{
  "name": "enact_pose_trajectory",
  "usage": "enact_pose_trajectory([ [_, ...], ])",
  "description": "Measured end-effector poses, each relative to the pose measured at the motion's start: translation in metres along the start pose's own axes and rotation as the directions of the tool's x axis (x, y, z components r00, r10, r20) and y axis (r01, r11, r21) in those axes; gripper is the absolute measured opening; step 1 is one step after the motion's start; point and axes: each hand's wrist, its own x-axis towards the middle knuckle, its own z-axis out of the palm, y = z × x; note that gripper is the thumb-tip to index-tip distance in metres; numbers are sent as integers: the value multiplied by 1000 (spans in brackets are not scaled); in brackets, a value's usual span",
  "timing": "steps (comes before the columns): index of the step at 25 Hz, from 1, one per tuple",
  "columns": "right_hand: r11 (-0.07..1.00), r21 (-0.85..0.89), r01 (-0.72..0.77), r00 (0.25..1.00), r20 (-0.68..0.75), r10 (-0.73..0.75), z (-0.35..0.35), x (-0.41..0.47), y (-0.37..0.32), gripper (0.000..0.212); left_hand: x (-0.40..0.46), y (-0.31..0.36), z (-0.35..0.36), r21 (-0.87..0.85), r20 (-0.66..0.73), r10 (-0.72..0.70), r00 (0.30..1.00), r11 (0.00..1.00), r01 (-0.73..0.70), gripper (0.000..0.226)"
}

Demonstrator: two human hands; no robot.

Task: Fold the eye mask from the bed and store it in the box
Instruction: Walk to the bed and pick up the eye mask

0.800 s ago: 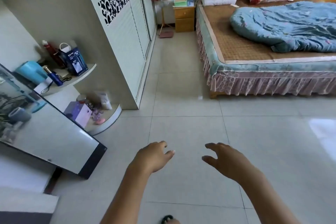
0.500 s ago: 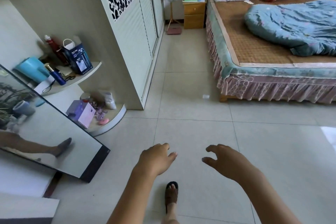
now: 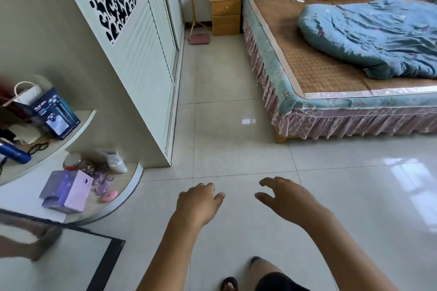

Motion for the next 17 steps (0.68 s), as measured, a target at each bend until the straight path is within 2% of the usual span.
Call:
enact_pose_trajectory([
  [8, 999, 32, -22, 1000, 2, 22, -71, 174, 7, 47, 170, 10, -90, 51, -7, 54, 999, 997, -53, 42],
  [11, 999, 40, 0, 1000, -21, 1, -117, 262, 15, 46, 249, 20, -140, 68, -2, 43, 999, 997, -42, 44],
  [17, 999, -12, 46, 999, 29, -45, -193, 401, 7, 48, 374, 28, -225, 63, -38, 49, 998, 997, -47, 45],
])
